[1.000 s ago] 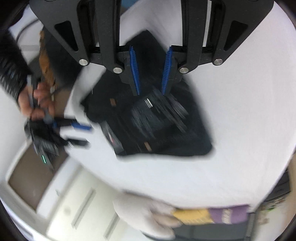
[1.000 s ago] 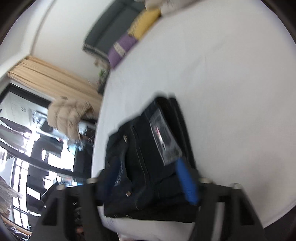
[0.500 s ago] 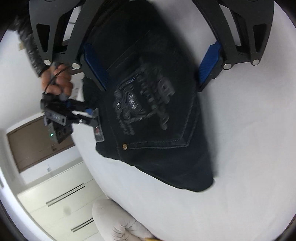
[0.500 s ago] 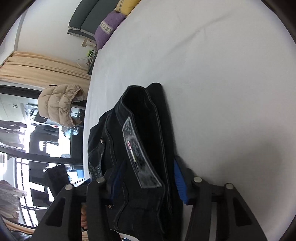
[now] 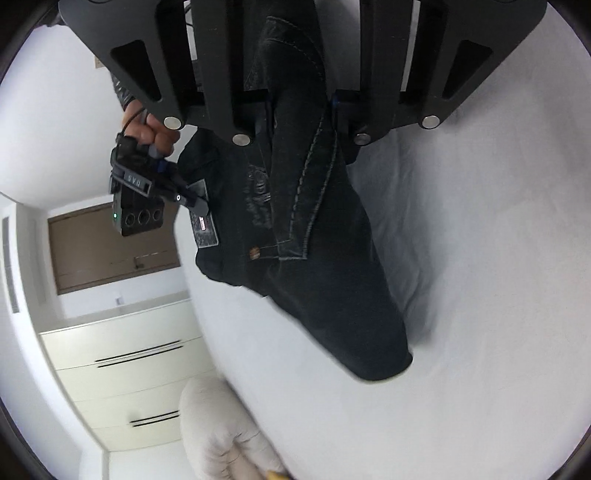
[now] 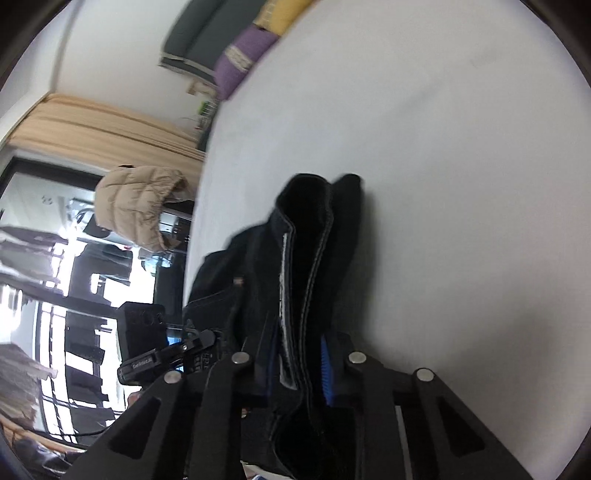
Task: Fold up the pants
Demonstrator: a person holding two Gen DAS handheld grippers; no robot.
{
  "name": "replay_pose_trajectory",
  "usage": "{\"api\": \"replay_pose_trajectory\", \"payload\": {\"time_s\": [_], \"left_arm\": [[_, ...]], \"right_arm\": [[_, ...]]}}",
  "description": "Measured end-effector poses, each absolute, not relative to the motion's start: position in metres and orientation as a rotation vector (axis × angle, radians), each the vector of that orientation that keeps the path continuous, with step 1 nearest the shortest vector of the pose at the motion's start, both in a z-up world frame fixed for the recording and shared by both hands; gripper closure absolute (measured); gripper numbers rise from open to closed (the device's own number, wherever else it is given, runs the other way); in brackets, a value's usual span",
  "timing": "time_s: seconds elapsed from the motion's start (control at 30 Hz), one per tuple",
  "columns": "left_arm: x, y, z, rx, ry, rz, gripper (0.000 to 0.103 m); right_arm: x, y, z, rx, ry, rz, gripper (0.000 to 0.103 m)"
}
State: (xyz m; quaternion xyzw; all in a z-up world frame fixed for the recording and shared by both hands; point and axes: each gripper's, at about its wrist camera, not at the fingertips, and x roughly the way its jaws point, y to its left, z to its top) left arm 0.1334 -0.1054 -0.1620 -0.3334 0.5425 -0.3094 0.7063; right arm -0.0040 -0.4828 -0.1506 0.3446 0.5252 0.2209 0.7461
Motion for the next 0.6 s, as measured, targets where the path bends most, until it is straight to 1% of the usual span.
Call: {"api": "replay_pose_trajectory", "payload": {"time_s": [0.2,0.37,0.47,0.6], "left_arm": [[0.161,-0.066,-0.107,-0.664,1.089,-0.662,0.085],[0.201,-0.018,-0.079,-0.618,1.028,-0.6,0.085],[0.225,0.006,-0.08,-0.617,1.02,-0.577,0.085],[0.249,0.042,-0.106,-0.671,1.029,-0.566,0.085]], "right_arm": [[0.031,-0.444,-0.112,0.736,1.083,0.544,0.082],[0.086,-0.402,-0.1,0.72,1.065,0.588,0.082],[0.126,-0.383,-0.113,0.754,1.08,0.6,0.082],[0.158,-0.37,-0.144,0.806,1.118,0.597,0.082]]}}
